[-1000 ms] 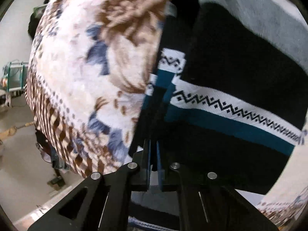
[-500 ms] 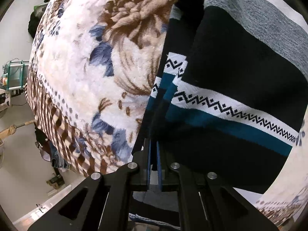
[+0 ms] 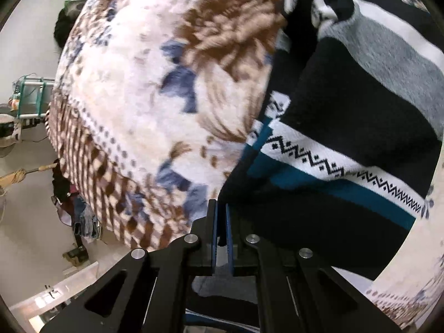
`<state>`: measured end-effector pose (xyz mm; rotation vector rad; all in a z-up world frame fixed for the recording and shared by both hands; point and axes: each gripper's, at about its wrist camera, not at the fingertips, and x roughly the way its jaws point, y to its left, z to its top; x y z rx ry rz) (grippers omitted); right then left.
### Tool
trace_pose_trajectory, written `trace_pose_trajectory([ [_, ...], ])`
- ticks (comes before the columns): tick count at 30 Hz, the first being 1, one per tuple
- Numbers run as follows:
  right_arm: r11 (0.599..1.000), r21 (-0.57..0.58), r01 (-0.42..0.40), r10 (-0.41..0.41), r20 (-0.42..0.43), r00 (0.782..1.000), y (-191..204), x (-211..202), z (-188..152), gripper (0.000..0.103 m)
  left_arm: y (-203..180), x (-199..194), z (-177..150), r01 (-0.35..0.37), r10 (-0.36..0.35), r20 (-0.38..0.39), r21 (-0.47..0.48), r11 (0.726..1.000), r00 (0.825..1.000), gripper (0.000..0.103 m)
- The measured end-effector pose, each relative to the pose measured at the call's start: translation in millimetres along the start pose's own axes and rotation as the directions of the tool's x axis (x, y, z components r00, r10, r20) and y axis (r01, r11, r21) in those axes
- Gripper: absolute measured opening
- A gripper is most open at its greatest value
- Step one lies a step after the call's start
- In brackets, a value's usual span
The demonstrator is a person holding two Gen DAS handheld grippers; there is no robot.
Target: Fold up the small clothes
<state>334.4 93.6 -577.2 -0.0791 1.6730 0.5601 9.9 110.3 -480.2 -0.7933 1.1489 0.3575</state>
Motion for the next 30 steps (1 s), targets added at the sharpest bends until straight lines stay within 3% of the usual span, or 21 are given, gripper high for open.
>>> trace_pose_trajectory([
  [5, 1.0, -0.007, 0.001, -0.001, -0.006, 1.0, 7, 5, 10, 0.006, 10, 6, 17, -0.01, 0.009, -0.004, -0.029, 1.0, 1.0, 0.004],
  [9, 0.998, 0.038, -0.045, 0.05, -0.131, 0.99, -7, 35, 18, 0.011, 24, 41, 18, -0.016, 0.007, -0.108, -0.082, 0.997, 0.994, 0.009],
  [10, 0.991, 0.067, -0.118, 0.128, -0.155, 0.98, -13, 34, 16, 0.017, 32, 44, 18, -0.004, -0.012, -0.122, -0.126, 0.992, 0.992, 0.009],
  [11, 0.987, 0.071, -0.141, 0.151, -0.153, 0.977, -16, 30, 15, 0.033, 38, 41, 18, 0.019, -0.038, -0.121, -0.156, 0.988, 0.992, 0.01],
  [13, 0.983, 0.054, -0.174, 0.179, -0.107, 0.978, -23, 5, 11, 0.05, 42, 23, 23, 0.03, -0.048, -0.092, -0.188, 0.982, 0.995, 0.01],
  [15, 0.983, 0.039, -0.178, 0.179, -0.031, 0.983, -36, -28, 8, 0.061, 34, 4, 35, -0.026, 0.019, -0.055, -0.146, 0.989, 0.998, 0.011],
  [16, 0.985, 0.036, -0.168, 0.168, 0.005, 0.986, -44, -44, 8, 0.065, 28, -3, 43, -0.05, 0.045, -0.038, -0.12, 0.992, 0.998, 0.019],
  [18, 0.987, 0.057, -0.148, 0.143, 0.078, 0.987, -65, -76, 11, 0.065, 10, -18, 66, -0.098, 0.099, 0.023, -0.042, 0.994, 0.995, 0.043],
  [19, 0.987, 0.074, -0.141, 0.133, 0.107, 0.985, -75, -87, 13, 0.065, 1, -20, 77, -0.107, 0.107, 0.041, -0.01, 0.994, 0.993, 0.067],
  [20, 0.986, 0.096, -0.138, 0.124, 0.139, 0.982, -88, -100, 17, 0.065, -9, -22, 89, -0.1, 0.099, 0.064, 0.02, 0.995, 0.993, 0.075],
  [22, 0.978, 0.167, -0.127, 0.089, 0.216, 0.972, -126, -125, 26, 0.065, -42, -19, 126, -0.058, 0.049, 0.103, 0.086, 0.995, 0.993, 0.076],
  [25, 0.948, 0.287, -0.138, 0.052, 0.288, 0.956, -188, -147, 45, 0.065, -97, 4, 173, 0.017, -0.034, 0.098, 0.174, 0.985, 0.995, 0.076],
  [28, 0.905, 0.398, -0.149, -0.003, 0.357, 0.934, -252, -158, 68, 0.065, -165, 37, 226, 0.089, -0.115, 0.084, 0.263, 0.961, 0.99, 0.076],
  [30, 0.879, 0.442, -0.178, -0.004, 0.381, 0.925, -285, -159, 81, 0.065, -219, 68, 261, 0.099, -0.133, 0.075, 0.345, 0.933, 0.988, 0.076],
])
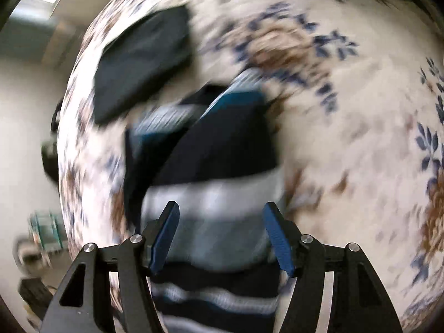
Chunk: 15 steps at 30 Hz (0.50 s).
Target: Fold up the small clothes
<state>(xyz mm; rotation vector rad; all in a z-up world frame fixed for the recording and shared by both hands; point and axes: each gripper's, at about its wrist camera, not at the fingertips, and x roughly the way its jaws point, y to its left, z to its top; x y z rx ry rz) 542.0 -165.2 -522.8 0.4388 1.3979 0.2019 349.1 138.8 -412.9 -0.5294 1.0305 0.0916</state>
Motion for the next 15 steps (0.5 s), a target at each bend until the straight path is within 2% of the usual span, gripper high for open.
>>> trace_pose_trajectory([
  [2, 0.998, 0.061, -0.025, 0.025, 0.01, 1.0, -21, 8, 26, 0.065, -29, 43, 38, 0.013, -0.01, -0.043, 0.071, 0.997, 0.999, 0.076],
  [5, 0.989, 0.12, -0.088, 0.087, 0.012, 0.996, -36, 24, 48, 0.065, -72, 117, 78, 0.037, -0.011, -0.17, 0.151, 0.988, 0.985, 0.076],
  [7, 0.98, 0.135, -0.145, 0.146, 0.004, 0.989, -35, 36, 58, 0.065, -96, 150, 90, 0.027, 0.017, -0.206, 0.207, 0.978, 0.978, 0.076],
  [9, 0.979, 0.118, -0.166, 0.166, 0.015, 0.986, -30, 45, 70, 0.065, -116, 176, 98, 0.038, 0.026, -0.229, 0.274, 0.961, 0.973, 0.075],
  [10, 0.982, 0.1, -0.159, 0.157, 0.03, 0.987, -29, 45, 74, 0.058, -123, 182, 97, 0.045, 0.028, -0.226, 0.309, 0.95, 0.974, 0.062],
  [11, 0.985, 0.084, -0.148, 0.145, 0.038, 0.989, -26, 48, 77, 0.029, -131, 187, 95, 0.047, 0.035, -0.219, 0.359, 0.932, 0.975, 0.021],
  [12, 0.991, 0.064, -0.114, 0.112, 0.039, 0.993, -24, 50, 80, 0.01, -136, 194, 93, 0.026, 0.068, -0.216, 0.407, 0.913, 0.974, 0.011],
  [13, 0.994, 0.05, -0.099, 0.097, 0.035, 0.995, -25, 53, 79, 0.005, -136, 193, 92, 0.017, 0.072, -0.195, 0.421, 0.907, 0.978, 0.011],
  [15, 0.994, 0.032, -0.1, 0.098, 0.06, 0.993, -24, 52, 77, 0.004, -128, 184, 93, 0.002, 0.058, -0.129, 0.417, 0.909, 0.99, 0.011],
])
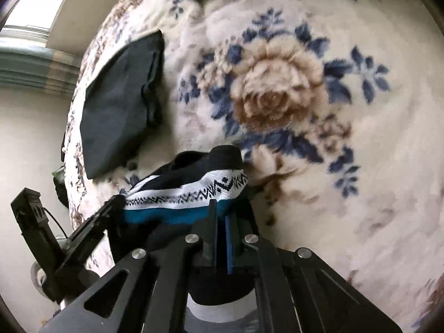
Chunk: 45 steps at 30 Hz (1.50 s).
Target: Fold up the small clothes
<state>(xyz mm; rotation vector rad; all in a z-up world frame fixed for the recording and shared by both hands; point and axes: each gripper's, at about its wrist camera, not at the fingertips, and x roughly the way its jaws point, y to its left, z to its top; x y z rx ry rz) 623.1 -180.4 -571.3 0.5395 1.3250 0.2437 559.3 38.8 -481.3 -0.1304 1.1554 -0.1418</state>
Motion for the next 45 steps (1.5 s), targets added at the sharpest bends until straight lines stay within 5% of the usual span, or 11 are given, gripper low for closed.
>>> trace_pose_trajectory([
  [5, 0.997, -0.07, 0.023, -0.02, 0.037, 0.999, 3, -12, -3, 0.004, 42, 4, 0, 0.018, -0.017, 0.012, -0.127, 0.992, 1.0, 0.011],
  [12, 0.998, 0.056, 0.03, -0.024, -0.11, 0.994, -17, 27, 16, 0.011, 57, 27, 12, 0.064, -0.079, -0.06, -0.219, 0.974, 0.995, 0.017],
  [16, 0.999, 0.044, -0.029, 0.033, -0.078, 0.996, -11, -4, 4, 0.064, 71, -13, 7, 0.18, -0.175, 0.044, -0.296, 0.938, 0.984, 0.046],
  [18, 0.997, 0.052, -0.059, 0.063, -0.073, 0.995, -10, -12, -6, 0.065, 75, -33, -2, 0.228, -0.212, 0.084, -0.309, 0.923, 0.974, 0.066],
  [24, 0.994, 0.1, -0.038, 0.052, -0.143, 0.988, -19, -2, -34, 0.065, 60, -28, -46, 0.132, -0.147, -0.039, -0.26, 0.956, 0.988, 0.066],
  [30, 0.996, 0.091, -0.024, 0.039, -0.166, 0.985, -21, -3, -64, 0.065, 56, -25, -94, 0.136, -0.166, -0.073, -0.31, 0.941, 0.983, 0.064],
  [31, 0.996, 0.082, -0.021, 0.035, -0.17, 0.985, -20, -1, -69, 0.065, 52, -25, -97, 0.148, -0.176, -0.068, -0.297, 0.943, 0.982, 0.059],
  [32, 0.997, 0.077, -0.015, 0.028, -0.174, 0.984, -20, 0, -73, 0.065, 46, -27, -100, 0.155, -0.178, -0.062, -0.273, 0.949, 0.982, 0.025],
  [33, 0.997, 0.076, -0.011, 0.024, -0.179, 0.984, -21, 1, -76, 0.065, 40, -25, -101, 0.15, -0.171, -0.072, -0.238, 0.96, 0.983, 0.012],
  [37, 0.997, 0.08, -0.017, 0.031, -0.182, 0.983, -20, -1, -84, 0.065, 27, -33, -99, 0.061, -0.064, -0.018, -0.121, 0.991, 0.998, 0.011],
  [45, 0.998, 0.059, -0.029, 0.04, -0.204, 0.978, -26, -15, -105, 0.065, 62, -33, -109, 0.134, -0.154, -0.042, -0.309, 0.942, 0.987, 0.021],
])
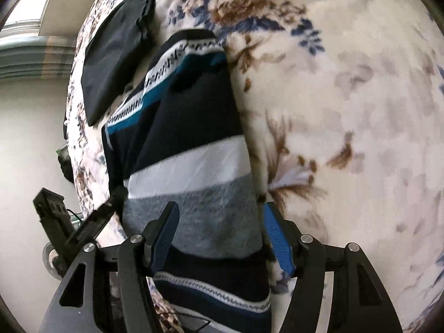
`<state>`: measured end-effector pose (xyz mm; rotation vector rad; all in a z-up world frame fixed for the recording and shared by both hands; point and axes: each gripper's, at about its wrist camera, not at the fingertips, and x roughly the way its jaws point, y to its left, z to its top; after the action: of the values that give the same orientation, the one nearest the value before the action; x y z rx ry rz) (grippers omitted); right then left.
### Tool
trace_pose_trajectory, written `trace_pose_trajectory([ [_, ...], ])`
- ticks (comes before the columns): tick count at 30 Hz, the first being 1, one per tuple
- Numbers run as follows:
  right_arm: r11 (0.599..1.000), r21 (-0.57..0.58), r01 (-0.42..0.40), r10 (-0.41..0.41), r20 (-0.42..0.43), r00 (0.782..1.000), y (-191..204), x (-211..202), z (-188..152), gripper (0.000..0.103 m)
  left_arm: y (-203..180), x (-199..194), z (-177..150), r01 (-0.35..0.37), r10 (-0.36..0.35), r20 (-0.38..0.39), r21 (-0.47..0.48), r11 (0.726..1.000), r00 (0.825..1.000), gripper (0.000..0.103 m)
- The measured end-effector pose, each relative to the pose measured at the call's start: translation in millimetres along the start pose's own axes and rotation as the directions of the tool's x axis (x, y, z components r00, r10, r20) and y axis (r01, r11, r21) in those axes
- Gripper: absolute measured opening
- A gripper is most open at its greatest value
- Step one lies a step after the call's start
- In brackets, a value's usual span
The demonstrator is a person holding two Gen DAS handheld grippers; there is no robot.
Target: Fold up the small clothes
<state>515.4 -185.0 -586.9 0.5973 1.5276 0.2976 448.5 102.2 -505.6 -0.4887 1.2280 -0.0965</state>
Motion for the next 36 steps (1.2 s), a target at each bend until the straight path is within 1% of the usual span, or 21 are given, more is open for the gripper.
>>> trace_pose_trajectory([
  [1, 1.0, -0.002, -0.002, 0.002, -0.005, 1.0, -2, -2, -5, 0.067, -1, -7, -3, 0.015, -0.015, 0.019, -0.011, 1.0, 1.0, 0.022],
  [2, 1.0, -0.003, -0.003, 0.003, -0.011, 1.0, -4, -4, -12, 0.073, -1, -16, -9, 0.018, -0.018, 0.035, -0.016, 1.0, 0.999, 0.029],
  [3, 1.0, -0.004, -0.005, 0.005, -0.015, 1.0, -4, -5, -16, 0.077, -4, -26, -14, 0.013, -0.012, 0.058, -0.015, 1.0, 0.998, 0.034],
  [4, 1.0, -0.008, -0.012, 0.012, -0.02, 1.0, -6, -7, -27, 0.081, -7, -40, -24, -0.009, 0.009, 0.087, -0.007, 1.0, 0.996, 0.053],
  [5, 1.0, -0.013, -0.011, 0.011, -0.028, 1.0, -6, -8, -35, 0.081, -7, -47, -29, -0.029, 0.029, 0.095, -0.004, 1.0, 0.995, 0.083],
  [6, 1.0, -0.017, -0.006, 0.005, -0.038, 0.999, -8, -10, -45, 0.081, -7, -59, -39, -0.05, 0.05, 0.1, -0.001, 0.999, 0.994, 0.095],
  [7, 1.0, -0.021, -0.001, 0.0, -0.048, 0.999, -8, -11, -55, 0.081, -6, -70, -49, -0.058, 0.059, 0.11, -0.006, 0.998, 0.992, 0.099],
  [9, 1.0, -0.029, 0.002, -0.004, -0.066, 0.998, -7, -12, -72, 0.082, -3, -83, -65, -0.041, 0.044, 0.117, -0.028, 0.999, 0.992, 0.099],
  [11, 0.999, -0.047, 0.006, -0.01, -0.088, 0.996, -6, -14, -96, 0.084, 6, -104, -90, -0.043, 0.049, 0.119, -0.051, 0.998, 0.992, 0.099],
  [12, 0.998, -0.06, 0.005, -0.011, -0.096, 0.995, -4, -15, -112, 0.084, 8, -105, -98, -0.039, 0.045, 0.119, -0.054, 0.998, 0.992, 0.099],
  [15, 0.997, -0.073, 0.006, -0.014, -0.108, 0.994, -1, -19, -148, 0.084, 14, -114, -129, -0.047, 0.054, 0.082, -0.077, 0.996, 0.995, 0.099],
  [18, 0.999, -0.042, -0.004, -0.001, -0.118, 0.993, -1, -23, -194, 0.084, 34, -126, -168, -0.013, 0.016, 0.025, -0.108, 0.994, 1.0, 0.099],
  [19, 1.0, -0.028, -0.002, -0.002, -0.116, 0.993, -3, -26, -217, 0.084, 41, -131, -183, -0.006, 0.007, 0.006, -0.119, 0.993, 1.0, 0.099],
  [20, 1.0, -0.022, 0.007, -0.01, -0.114, 0.993, -4, -28, -230, 0.084, 48, -133, -199, 0.007, -0.01, -0.019, -0.123, 0.992, 1.0, 0.099],
  [22, 0.999, -0.001, 0.032, -0.032, -0.105, 0.994, -9, -33, -267, 0.084, 56, -136, -230, 0.003, -0.01, -0.072, -0.103, 0.995, 0.997, 0.099],
  [24, 0.998, 0.03, 0.048, -0.044, -0.103, 0.994, -20, -33, -299, 0.084, 60, -133, -263, -0.016, 0.009, -0.137, -0.05, 0.999, 0.99, 0.099],
  [26, 0.995, 0.081, 0.063, -0.054, -0.108, 0.993, -42, -24, -332, 0.084, 63, -125, -287, -0.021, 0.019, -0.182, -0.01, 1.0, 0.983, 0.098],
  [28, 0.99, 0.113, 0.085, -0.071, -0.118, 0.99, -62, -8, -353, 0.084, 70, -103, -313, -0.039, 0.044, -0.243, 0.026, 0.999, 0.969, 0.098],
  [31, 0.987, 0.134, 0.092, -0.073, -0.14, 0.987, -86, 19, -374, 0.084, 79, -74, -337, -0.045, 0.057, -0.295, 0.048, 0.998, 0.954, 0.098],
  [33, 0.985, 0.16, 0.064, -0.037, -0.164, 0.986, -103, 37, -389, 0.084, 83, -60, -347, -0.033, 0.041, -0.309, 0.031, 0.999, 0.95, 0.098],
  [36, 0.986, 0.166, 0.017, 0.012, -0.171, 0.985, -118, 53, -403, 0.084, 81, -61, -355, -0.025, 0.032, -0.281, 0.029, 0.999, 0.959, 0.098],
])
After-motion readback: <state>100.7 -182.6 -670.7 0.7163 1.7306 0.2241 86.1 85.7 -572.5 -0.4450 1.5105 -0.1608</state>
